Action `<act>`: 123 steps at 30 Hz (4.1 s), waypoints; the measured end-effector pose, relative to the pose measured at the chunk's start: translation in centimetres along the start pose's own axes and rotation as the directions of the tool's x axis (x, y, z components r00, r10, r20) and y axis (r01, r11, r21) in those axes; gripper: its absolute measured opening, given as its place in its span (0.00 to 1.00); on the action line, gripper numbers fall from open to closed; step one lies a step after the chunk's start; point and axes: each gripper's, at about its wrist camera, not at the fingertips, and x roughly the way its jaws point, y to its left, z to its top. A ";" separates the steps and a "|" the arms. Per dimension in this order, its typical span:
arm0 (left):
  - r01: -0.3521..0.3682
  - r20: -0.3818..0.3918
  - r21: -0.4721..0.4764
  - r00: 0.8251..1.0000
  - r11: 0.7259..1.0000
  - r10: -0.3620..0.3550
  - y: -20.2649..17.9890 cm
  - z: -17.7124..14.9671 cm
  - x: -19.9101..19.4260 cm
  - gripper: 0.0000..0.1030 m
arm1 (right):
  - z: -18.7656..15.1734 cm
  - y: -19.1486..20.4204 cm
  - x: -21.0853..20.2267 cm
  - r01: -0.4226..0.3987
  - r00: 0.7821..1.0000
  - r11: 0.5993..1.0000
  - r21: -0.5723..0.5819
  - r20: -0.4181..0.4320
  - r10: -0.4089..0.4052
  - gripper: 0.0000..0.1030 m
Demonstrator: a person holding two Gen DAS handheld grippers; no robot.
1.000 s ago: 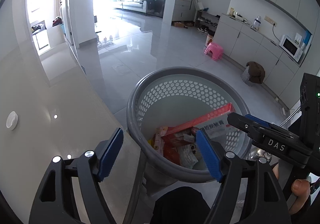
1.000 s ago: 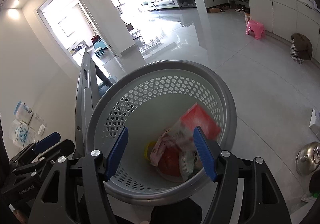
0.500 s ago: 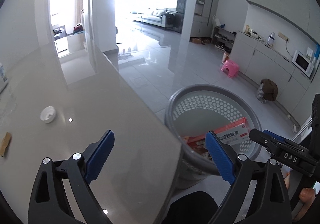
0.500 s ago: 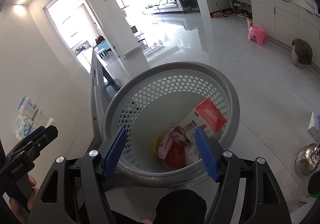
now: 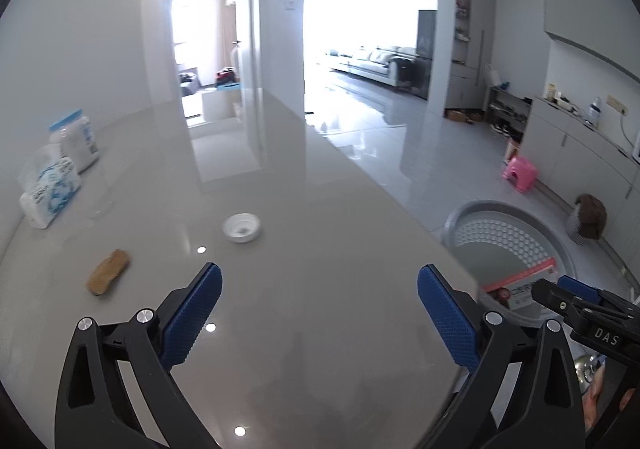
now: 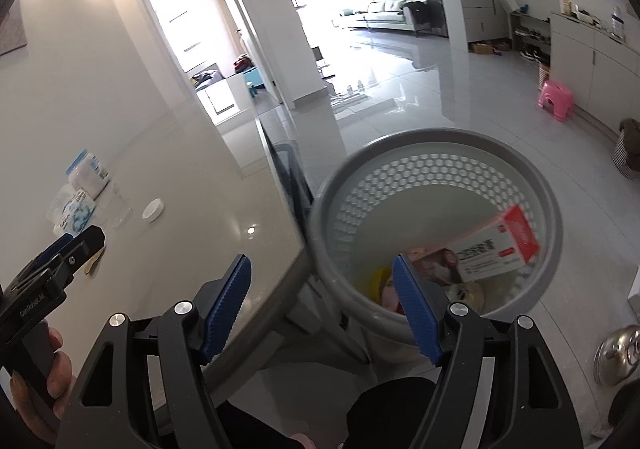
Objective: Collect trash
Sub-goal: 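Withdraw both grippers from the basket toward the brown paper scrap and white lid, then grasp the white lid with the right gripper while the left gripper grasps the brown paper scrap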
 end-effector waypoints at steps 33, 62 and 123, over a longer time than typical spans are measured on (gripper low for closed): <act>-0.361 -0.145 -0.218 0.931 0.907 0.335 22.6 -3.7 0.9 0.94 | 0.9 20.5 10.2 -0.162 0.985 0.949 -0.271 -0.097 0.141 0.75; -0.365 -0.196 -0.220 0.925 0.904 0.326 24.5 -3.3 4.2 0.94 | 4.5 26.2 20.7 -0.096 0.980 0.927 -0.364 -0.200 0.023 0.75; -0.260 -0.288 -0.128 0.933 0.957 0.215 23.7 -2.7 8.3 0.46 | -0.1 25.5 12.5 -0.207 0.970 0.918 -0.338 -0.194 0.147 0.38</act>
